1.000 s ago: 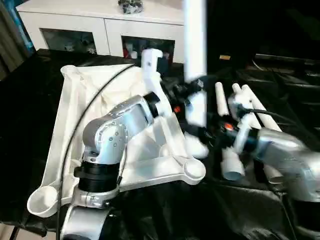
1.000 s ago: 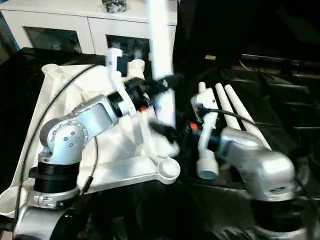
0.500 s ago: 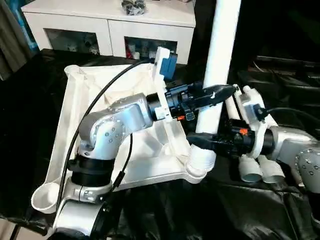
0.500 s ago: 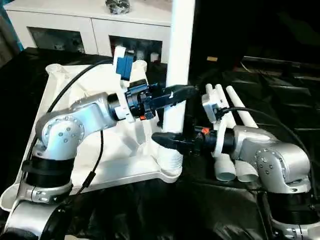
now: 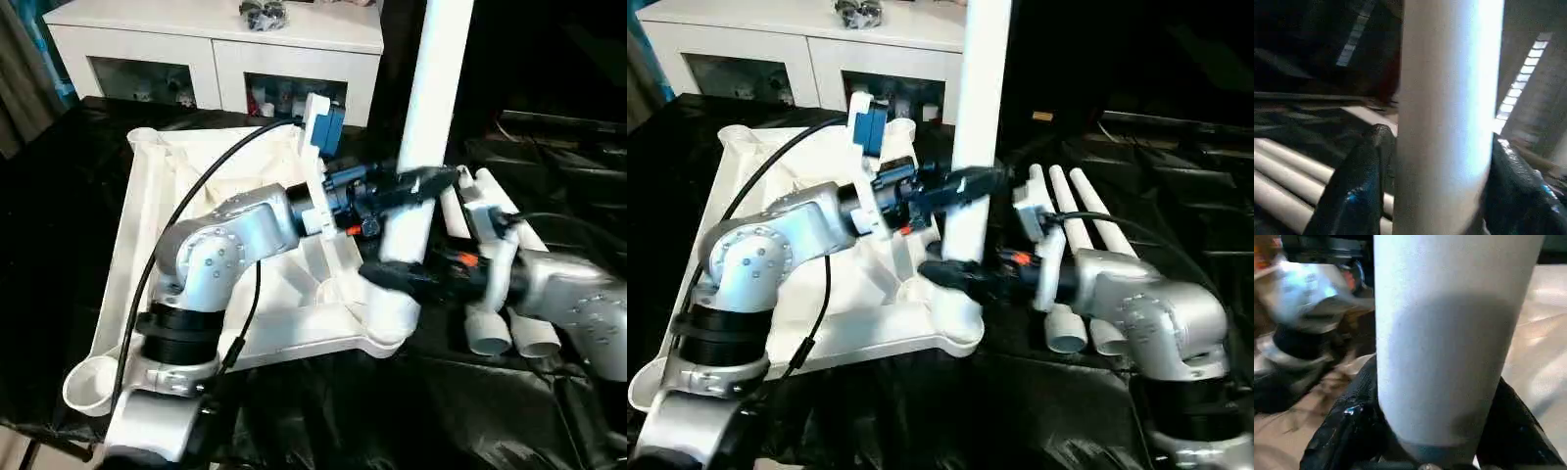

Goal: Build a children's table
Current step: Pick table leg

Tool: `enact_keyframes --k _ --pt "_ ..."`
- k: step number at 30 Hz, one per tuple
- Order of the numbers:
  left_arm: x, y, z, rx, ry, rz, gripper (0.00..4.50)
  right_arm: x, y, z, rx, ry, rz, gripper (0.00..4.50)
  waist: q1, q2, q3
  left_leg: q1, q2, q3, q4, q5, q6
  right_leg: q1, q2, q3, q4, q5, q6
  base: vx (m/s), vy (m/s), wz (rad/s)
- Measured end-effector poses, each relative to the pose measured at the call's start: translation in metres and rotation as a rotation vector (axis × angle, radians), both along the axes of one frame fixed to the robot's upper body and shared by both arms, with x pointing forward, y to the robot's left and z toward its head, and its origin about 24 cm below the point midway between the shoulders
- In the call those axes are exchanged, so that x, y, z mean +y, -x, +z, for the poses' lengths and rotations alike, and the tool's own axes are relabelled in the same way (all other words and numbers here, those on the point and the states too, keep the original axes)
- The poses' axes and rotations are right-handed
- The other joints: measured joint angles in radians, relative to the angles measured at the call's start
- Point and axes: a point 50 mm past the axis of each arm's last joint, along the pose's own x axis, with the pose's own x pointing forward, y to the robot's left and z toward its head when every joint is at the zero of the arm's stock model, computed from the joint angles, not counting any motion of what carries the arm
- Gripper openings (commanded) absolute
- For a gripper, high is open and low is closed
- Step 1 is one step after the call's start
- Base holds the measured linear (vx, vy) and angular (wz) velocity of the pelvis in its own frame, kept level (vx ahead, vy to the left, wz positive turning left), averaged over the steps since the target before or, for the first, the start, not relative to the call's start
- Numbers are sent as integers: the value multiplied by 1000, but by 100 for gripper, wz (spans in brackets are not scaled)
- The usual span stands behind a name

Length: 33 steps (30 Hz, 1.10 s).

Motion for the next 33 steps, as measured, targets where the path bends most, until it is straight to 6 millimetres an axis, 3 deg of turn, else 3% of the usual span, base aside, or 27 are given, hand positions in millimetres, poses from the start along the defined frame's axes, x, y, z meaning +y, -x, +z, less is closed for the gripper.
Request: enact_keyframes --k 6,11,18,20,25,33 --pt "-5 -10 -2 -13 -136 293 298 4 -7 -12 6 64 -194 191 -3 0 0 0 0 0 -1 0 -1 0 0 0 0 0 1 0 0 0" --pt "-8 -11 2 14 -95 407 261 10 -7 -8 -30 69 -257 191 -3 0 0 0 0 0 -1 1 -1 0 0 0 -1 0 1 0 0 0" --pt "-9 -10 2 32 -48 412 204 12 -7 -7 -66 85 -287 191 -3 0 0 0 0 0 -1 0 -1 0 0 0 -1 1 1 0 0 0" --pt "-8 -10 2 34 -43 407 192 12 -7 -7 -66 84 -287 247 -3 0 0 0 0 0 -1 1 -1 0 0 0 -1 1 2 0 0 0" --pt "-2 -11 1 31 -48 379 185 11 -5 -5 -68 65 -244 294 -3 0 0 0 0 0 -1 1 -1 0 0 0 -1 1 2 0 0 0" --pt "3 -1 -2 -40 -80 102 185 -8 6 -1 -25 73 -14 312 0 0 0 0 0 0 -1 1 -1 0 0 0 -2 1 2 0 0 0"
